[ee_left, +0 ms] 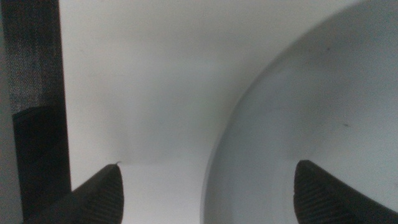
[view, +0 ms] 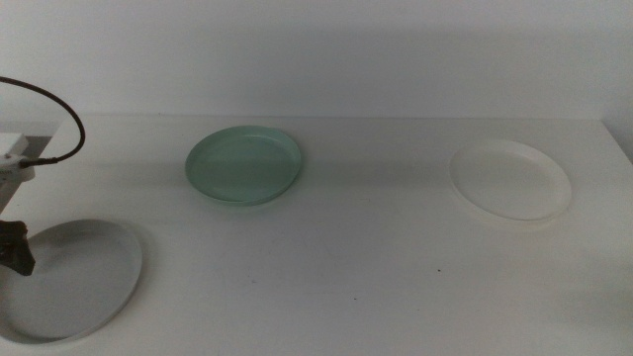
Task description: Stack the three bowls on top of each other.
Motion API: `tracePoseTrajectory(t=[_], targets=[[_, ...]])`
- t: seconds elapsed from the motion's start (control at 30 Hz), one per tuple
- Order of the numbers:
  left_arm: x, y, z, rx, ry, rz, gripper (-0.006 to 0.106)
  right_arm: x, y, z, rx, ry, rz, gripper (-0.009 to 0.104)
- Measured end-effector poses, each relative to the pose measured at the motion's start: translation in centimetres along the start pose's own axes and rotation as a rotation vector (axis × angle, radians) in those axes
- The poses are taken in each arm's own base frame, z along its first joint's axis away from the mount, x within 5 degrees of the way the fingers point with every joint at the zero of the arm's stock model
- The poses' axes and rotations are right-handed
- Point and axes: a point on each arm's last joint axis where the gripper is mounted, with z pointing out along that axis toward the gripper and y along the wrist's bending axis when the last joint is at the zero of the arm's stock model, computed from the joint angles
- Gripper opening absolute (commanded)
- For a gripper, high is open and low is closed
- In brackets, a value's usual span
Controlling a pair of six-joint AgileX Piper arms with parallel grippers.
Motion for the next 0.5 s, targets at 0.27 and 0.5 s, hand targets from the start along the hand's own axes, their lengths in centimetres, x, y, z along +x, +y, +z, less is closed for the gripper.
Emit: tracePoseTrajectory(t=[0.27,0.5], targets=[[-0.13,0.06,0.47,0.006,-0.005,-0.011,0.084,0.0,0.0,0.0,0.0,0.0,0.0,0.078],[-0.24,-0.03,0.51,0.017,-0.017,-0.024,0.051,0.0,0.0,0.0,0.0,0.0,0.0,0.078]])
